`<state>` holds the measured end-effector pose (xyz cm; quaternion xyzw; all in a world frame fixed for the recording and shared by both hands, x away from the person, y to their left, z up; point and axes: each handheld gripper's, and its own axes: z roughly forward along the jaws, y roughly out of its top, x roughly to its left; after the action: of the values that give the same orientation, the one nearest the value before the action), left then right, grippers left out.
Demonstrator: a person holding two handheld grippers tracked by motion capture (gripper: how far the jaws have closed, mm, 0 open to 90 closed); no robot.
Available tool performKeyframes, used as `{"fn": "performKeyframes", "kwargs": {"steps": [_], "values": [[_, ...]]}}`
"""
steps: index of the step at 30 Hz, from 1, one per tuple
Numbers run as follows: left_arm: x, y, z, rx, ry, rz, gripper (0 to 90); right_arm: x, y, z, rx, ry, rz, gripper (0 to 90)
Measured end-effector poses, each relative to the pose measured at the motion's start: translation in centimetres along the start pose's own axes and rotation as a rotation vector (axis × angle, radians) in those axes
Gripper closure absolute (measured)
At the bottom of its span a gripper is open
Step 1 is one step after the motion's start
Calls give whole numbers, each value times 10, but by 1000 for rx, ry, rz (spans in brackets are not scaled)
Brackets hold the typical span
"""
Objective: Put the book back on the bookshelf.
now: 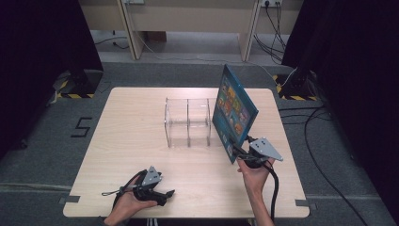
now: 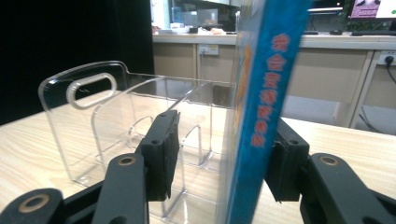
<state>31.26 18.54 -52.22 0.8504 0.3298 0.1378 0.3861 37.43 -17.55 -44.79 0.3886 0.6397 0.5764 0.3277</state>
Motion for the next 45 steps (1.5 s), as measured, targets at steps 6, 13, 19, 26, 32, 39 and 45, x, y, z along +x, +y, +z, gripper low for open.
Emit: {"fn": "performKeyframes", "kwargs": {"steps": [6,13,19,26,32,39,45], "values": [[0,0,0,0,1,0,138,-1,-2,-19,9,11,-7,503],[0,0,0,0,1,0,138,0,-3,-32,17,2,-17,501],[0,0,0,-1,1,2,138,2,-4,-37,28,5,-14,483],[0,0,0,-1,0,-1,139,1,-7,-47,43,-11,-22,471],[0,0,0,1,0,0,138,2,-12,-57,53,-5,-8,470],[0,0,0,1,0,1,138,7,-15,-64,64,11,-8,468],[0,0,0,0,0,1,138,10,-18,-69,75,20,-10,453]]}}
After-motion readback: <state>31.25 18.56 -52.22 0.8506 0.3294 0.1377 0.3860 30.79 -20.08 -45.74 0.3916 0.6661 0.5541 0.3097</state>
